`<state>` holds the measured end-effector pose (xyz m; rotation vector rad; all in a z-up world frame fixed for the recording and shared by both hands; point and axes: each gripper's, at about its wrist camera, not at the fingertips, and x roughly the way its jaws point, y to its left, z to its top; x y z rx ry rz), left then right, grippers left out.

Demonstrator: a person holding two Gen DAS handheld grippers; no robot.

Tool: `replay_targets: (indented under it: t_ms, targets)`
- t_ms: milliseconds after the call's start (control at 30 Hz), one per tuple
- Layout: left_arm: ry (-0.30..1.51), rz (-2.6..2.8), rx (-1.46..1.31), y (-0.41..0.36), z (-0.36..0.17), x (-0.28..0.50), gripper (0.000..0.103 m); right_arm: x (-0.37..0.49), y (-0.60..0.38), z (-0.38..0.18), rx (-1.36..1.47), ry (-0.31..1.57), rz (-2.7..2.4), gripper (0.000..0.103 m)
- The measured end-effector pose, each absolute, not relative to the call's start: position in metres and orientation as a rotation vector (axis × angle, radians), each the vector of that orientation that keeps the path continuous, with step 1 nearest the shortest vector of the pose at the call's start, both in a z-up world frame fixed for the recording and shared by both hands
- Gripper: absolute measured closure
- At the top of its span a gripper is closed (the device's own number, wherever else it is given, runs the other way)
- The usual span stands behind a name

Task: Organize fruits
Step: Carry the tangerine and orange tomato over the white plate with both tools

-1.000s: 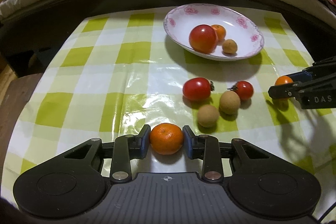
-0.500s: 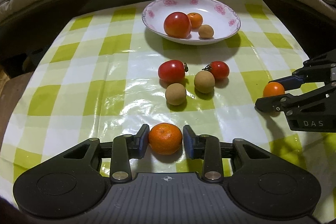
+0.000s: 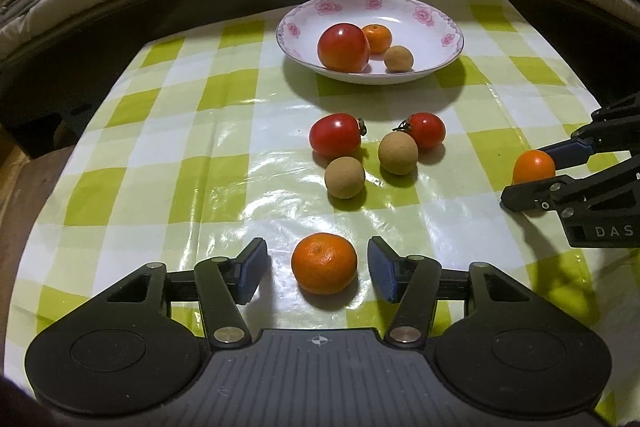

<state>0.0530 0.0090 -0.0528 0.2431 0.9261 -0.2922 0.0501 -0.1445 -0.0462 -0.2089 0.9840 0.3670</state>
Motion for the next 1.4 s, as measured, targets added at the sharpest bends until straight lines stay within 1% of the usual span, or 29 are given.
replay_targets:
  t_ms: [33, 67, 167, 233, 900, 1400]
  targets:
    - [0.928, -0.292, 0.243, 0.008, -0.052, 0.053, 0.043, 0.05, -0.145, -0.046, -0.204, 0.984, 0.364, 0.066]
    - [0.933, -0.296, 0.238, 0.007, -0.052, 0.053, 0.049, 0.049, -0.145, -0.046, -0.2, 0.984, 0.358, 0.066]
    - [0.935, -0.301, 0.245, 0.002, -0.051, 0.05, 0.058, 0.045, -0.144, -0.046, -0.188, 0.989, 0.33, 0.067]
    - [0.938, -0.3, 0.252, 0.0, -0.051, 0.048, 0.062, 0.042, -0.144, -0.046, -0.185, 0.99, 0.319, 0.067]
    - [0.96, -0.329, 0.254, -0.011, -0.044, 0.019, 0.063, 0.002, -0.135, -0.037, -0.118, 0.99, 0.283, 0.068]
    - [0.945, -0.273, 0.206, -0.006, -0.035, 0.024, 0.063, 0.013, -0.129, -0.024, -0.103, 0.964, 0.263, 0.068]
